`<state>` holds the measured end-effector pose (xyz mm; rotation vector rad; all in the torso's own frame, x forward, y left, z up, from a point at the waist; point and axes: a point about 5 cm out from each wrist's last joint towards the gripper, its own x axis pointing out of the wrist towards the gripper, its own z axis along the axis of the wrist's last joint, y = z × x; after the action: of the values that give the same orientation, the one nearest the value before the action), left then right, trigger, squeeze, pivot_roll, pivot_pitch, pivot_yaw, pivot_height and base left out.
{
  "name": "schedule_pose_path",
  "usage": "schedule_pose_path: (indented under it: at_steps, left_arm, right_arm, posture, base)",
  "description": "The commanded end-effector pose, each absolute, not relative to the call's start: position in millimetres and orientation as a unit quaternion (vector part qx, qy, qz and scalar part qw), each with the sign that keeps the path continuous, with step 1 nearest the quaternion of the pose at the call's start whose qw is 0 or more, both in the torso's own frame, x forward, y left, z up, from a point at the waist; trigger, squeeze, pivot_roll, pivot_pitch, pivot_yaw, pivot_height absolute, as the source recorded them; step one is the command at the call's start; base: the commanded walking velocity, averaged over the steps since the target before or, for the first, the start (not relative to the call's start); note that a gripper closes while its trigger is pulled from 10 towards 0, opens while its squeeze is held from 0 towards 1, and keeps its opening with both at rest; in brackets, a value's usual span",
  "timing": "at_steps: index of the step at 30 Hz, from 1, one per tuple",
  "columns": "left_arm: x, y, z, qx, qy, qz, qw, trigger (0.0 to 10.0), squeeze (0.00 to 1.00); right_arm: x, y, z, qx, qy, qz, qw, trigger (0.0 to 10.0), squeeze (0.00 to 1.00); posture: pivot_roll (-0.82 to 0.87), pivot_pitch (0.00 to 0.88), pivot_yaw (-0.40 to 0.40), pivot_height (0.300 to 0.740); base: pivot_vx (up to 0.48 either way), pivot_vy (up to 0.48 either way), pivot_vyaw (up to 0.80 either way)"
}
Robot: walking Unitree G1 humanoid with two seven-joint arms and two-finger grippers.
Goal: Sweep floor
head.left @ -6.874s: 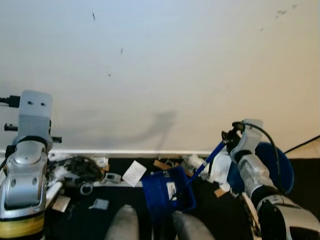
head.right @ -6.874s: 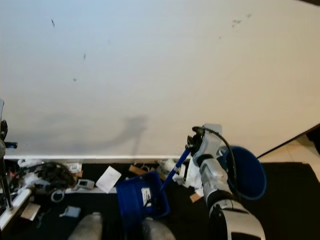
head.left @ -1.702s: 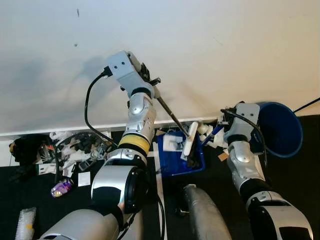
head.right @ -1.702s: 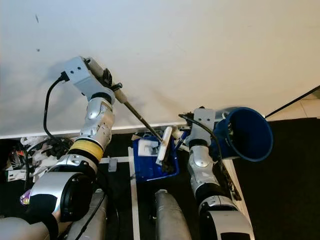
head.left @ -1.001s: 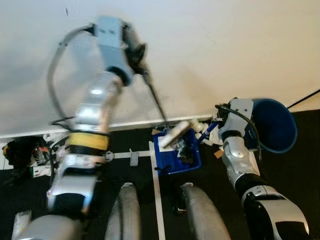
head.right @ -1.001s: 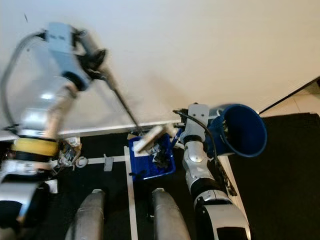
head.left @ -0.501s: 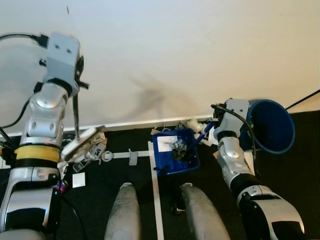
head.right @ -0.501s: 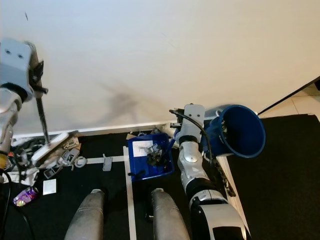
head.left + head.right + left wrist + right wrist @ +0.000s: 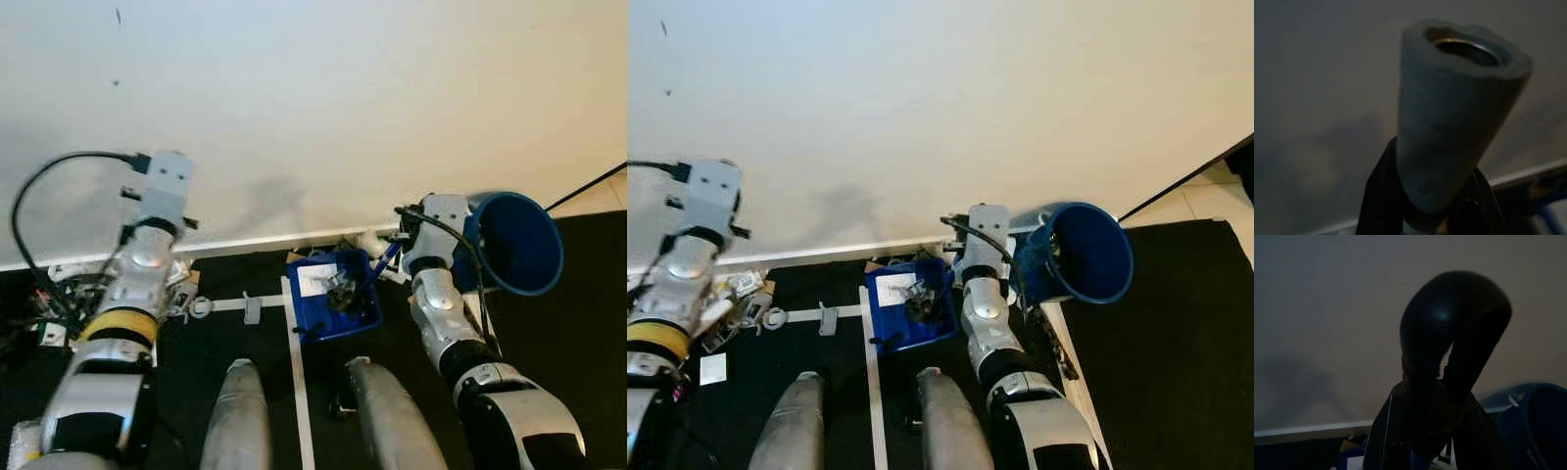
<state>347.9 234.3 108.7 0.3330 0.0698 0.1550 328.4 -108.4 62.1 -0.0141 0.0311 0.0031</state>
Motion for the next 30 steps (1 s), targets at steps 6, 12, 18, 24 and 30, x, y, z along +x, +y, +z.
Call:
schedule_pose_path:
  at_steps: [6,12,18,24,30]
  left_arm:
    - [358,170,101,-0.060,0.012,0.071,0.996,10.0,0.00]
    - [370,111,122,-0.131,-0.024,-0.004,0.991,10.0,0.00]
    - [370,72,134,-0.175,-0.033,-0.058,0.982,10.0,0.00]
    - [361,30,137,-0.214,-0.009,-0.119,0.969,10.0,0.00]
    - [354,3,156,-0.226,-0.018,-0.178,0.957,10.0,0.00]
  right_arm:
    - [311,-114,33,-0.034,0.079,0.020,0.996,10.0,0.00]
    - [306,-120,28,-0.040,0.085,0.014,0.995,10.0,0.00]
    - [303,-121,24,-0.038,0.092,0.012,0.995,10.0,0.00]
    - [301,-119,21,-0.036,0.099,0.014,0.994,10.0,0.00]
    - [303,-118,23,-0.034,0.102,0.014,0.994,10.0,0.00]
  posture:
    - [0.01,0.259,-0.169,0.740]
    - [0.01,0.259,-0.163,0.740]
    - [0.02,0.263,-0.159,0.740]
    - [0.02,0.260,-0.157,0.740]
    - [0.03,0.251,-0.159,0.740]
  base:
    - [0.000,0.000,0.00]
    - [0.000,0.000,0.00]
    - [0.000,0.000,0.00]
    - [0.000,0.000,0.00]
    - [0.000,0.000,0.00]
